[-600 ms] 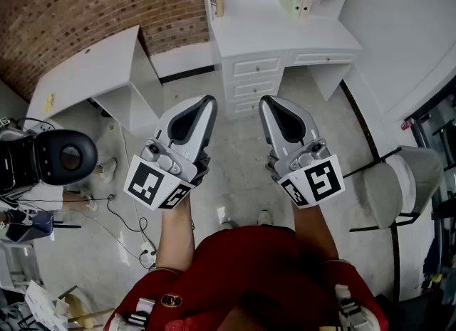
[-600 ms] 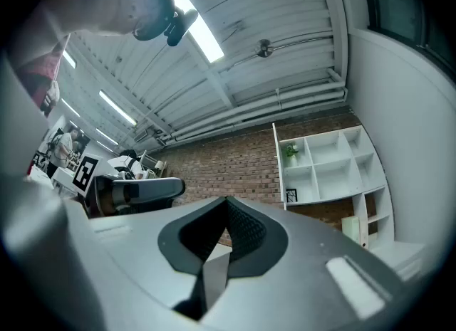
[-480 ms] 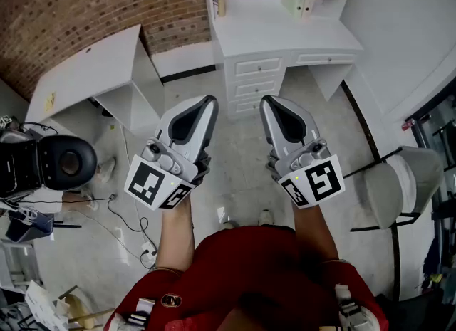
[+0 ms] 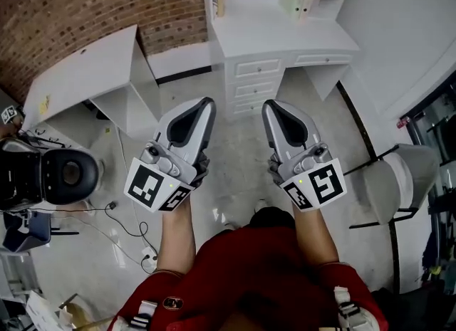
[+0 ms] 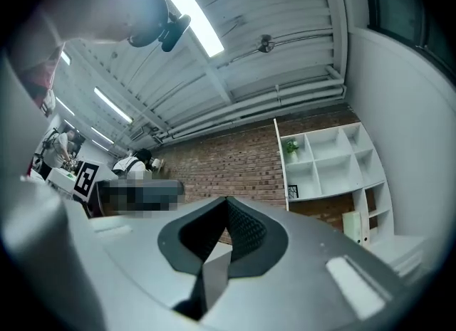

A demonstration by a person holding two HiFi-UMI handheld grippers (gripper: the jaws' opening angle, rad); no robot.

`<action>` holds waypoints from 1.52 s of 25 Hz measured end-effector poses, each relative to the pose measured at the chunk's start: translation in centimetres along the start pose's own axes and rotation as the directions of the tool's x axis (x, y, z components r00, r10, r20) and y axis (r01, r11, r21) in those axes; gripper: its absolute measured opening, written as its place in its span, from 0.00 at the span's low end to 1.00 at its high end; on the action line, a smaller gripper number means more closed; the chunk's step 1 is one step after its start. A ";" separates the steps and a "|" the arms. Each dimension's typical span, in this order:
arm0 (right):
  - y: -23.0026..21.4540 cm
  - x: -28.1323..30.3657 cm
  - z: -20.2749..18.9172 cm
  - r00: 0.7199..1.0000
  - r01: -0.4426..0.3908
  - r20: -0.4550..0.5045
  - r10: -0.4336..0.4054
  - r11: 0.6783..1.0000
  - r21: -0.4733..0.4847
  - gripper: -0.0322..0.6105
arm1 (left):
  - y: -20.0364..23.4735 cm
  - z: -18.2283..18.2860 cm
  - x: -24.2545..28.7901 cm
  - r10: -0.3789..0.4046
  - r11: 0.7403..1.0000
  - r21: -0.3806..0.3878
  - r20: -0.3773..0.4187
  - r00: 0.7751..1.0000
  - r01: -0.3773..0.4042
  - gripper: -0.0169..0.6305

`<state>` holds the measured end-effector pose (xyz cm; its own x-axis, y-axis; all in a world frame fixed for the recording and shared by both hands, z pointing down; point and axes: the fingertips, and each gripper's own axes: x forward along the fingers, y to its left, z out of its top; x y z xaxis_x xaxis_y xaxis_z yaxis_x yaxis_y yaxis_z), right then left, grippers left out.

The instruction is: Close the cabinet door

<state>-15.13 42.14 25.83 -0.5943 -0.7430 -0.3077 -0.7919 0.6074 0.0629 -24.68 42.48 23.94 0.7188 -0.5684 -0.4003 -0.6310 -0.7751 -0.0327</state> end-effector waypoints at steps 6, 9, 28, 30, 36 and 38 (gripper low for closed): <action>-1.6 1.8 -1.2 1.000 -0.006 0.001 0.006 1.000 0.004 0.07 | 2.5 -1.3 1.5 0.011 1.000 0.001 -0.005 1.000 -0.011 0.03; -3.9 3.3 -2.2 1.000 -0.009 0.020 0.009 1.000 0.021 0.07 | 4.3 -2.4 3.3 0.019 1.000 0.018 -0.020 1.000 -0.019 0.03; -23.9 17.5 -6.6 0.987 -0.144 0.080 0.142 0.990 0.010 0.07 | 18.6 -8.5 22.8 0.130 0.982 0.145 -0.048 0.990 -0.121 0.03; -25.3 18.4 -6.8 0.985 -0.153 0.081 0.151 0.988 0.016 0.07 | 19.6 -8.8 24.2 0.142 0.979 0.152 -0.054 0.988 -0.132 0.03; -27.8 20.5 -7.3 0.984 -0.164 0.082 0.161 0.986 0.028 0.07 | 23.0 -9.2 27.4 0.165 0.976 0.158 -0.065 0.984 -0.153 0.03; -28.5 21.1 -8.1 0.985 -0.159 0.072 0.157 0.987 0.035 0.07 | 24.2 -9.6 28.1 0.172 0.975 0.154 -0.067 0.983 -0.160 0.03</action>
<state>-6.21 6.87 25.21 -0.6992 -0.6164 -0.3620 -0.6816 0.7275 0.0778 -16.98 5.14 20.69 0.6176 -0.7102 -0.3379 -0.7751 -0.6224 -0.1086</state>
